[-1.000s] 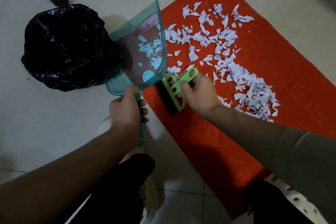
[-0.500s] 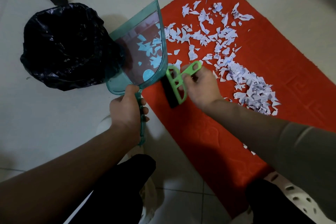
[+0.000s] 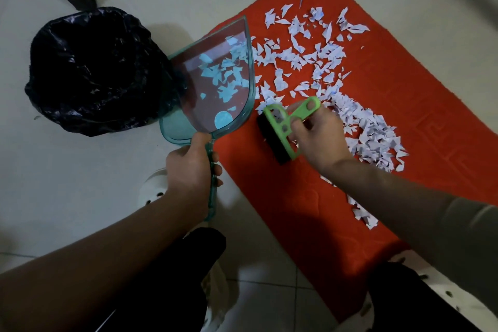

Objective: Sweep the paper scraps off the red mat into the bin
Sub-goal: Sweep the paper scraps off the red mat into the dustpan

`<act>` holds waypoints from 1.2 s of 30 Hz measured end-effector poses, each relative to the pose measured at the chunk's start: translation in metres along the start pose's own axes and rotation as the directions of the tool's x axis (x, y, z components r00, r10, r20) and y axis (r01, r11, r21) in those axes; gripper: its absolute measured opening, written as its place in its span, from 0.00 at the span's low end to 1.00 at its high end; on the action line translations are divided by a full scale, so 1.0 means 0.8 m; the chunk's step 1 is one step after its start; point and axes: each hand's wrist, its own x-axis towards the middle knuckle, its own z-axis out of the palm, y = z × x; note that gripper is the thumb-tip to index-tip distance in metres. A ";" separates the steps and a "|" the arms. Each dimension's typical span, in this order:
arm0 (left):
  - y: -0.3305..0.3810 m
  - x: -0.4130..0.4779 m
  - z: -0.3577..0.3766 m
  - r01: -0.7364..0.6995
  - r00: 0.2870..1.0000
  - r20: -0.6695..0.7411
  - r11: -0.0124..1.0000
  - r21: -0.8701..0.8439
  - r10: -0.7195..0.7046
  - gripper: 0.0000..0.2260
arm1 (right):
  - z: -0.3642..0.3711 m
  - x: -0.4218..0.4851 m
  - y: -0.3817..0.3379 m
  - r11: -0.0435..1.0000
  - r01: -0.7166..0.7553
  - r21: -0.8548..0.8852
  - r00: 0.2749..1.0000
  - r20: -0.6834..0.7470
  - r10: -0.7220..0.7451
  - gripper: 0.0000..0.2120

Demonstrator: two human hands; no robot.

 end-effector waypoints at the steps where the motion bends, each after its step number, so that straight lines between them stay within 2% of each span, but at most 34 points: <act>1: -0.001 0.000 0.001 0.003 1.000 -0.002 1.000 0.006 -0.003 0.11 | -0.006 0.004 0.002 1.000 0.005 -0.019 0.999 -0.048 -0.006 0.04; 3: -0.002 0.000 0.002 0.008 1.000 -0.002 1.000 0.014 -0.008 0.11 | -0.019 0.010 0.007 0.999 0.011 -0.038 0.991 -0.135 -0.016 0.06; 5: -0.003 0.001 0.004 0.010 1.000 0.001 1.000 0.024 -0.010 0.11 | -0.026 0.010 0.010 1.000 0.001 -0.013 0.988 -0.155 -0.003 0.06; 9: -0.005 0.000 0.008 0.012 1.000 0.004 0.999 0.032 -0.012 0.11 | -0.017 -0.006 0.015 0.994 0.005 0.105 1.000 -0.028 -0.002 0.04; 12: -0.007 -0.001 0.009 0.009 1.000 0.011 0.999 0.042 -0.009 0.11 | -0.010 -0.011 0.020 0.994 -0.003 0.105 0.998 0.061 -0.004 0.06; 15: -0.008 -0.002 0.009 0.013 1.000 0.018 0.998 0.055 -0.014 0.11 | -0.019 -0.001 0.026 1.000 -0.003 0.007 1.000 -0.012 0.003 0.06; 19: -0.008 -0.001 0.010 0.013 1.000 0.022 0.998 0.059 -0.014 0.11 | -0.035 0.006 0.022 0.999 0.033 0.003 0.988 -0.150 -0.032 0.06; 25: -0.011 0.000 0.011 0.001 1.000 0.029 0.998 0.061 -0.003 0.11 | -0.017 -0.011 0.018 0.999 0.034 0.035 0.999 0.023 -0.035 0.06; 28: -0.012 -0.001 0.011 0.010 1.000 0.018 0.998 0.064 -0.011 0.11 | -0.022 -0.006 0.025 0.999 0.037 -0.037 0.999 -0.030 -0.038 0.07; 32: -0.013 -0.001 0.012 0.006 1.000 0.016 0.998 0.066 -0.008 0.11 | -0.038 0.003 0.023 1.000 0.025 -0.017 0.988 -0.150 -0.027 0.09; 36: -0.012 0.000 0.014 0.003 1.000 0.022 0.998 0.064 -0.004 0.12 | -0.025 -0.008 0.015 0.998 0.011 0.067 0.998 -0.068 -0.006 0.05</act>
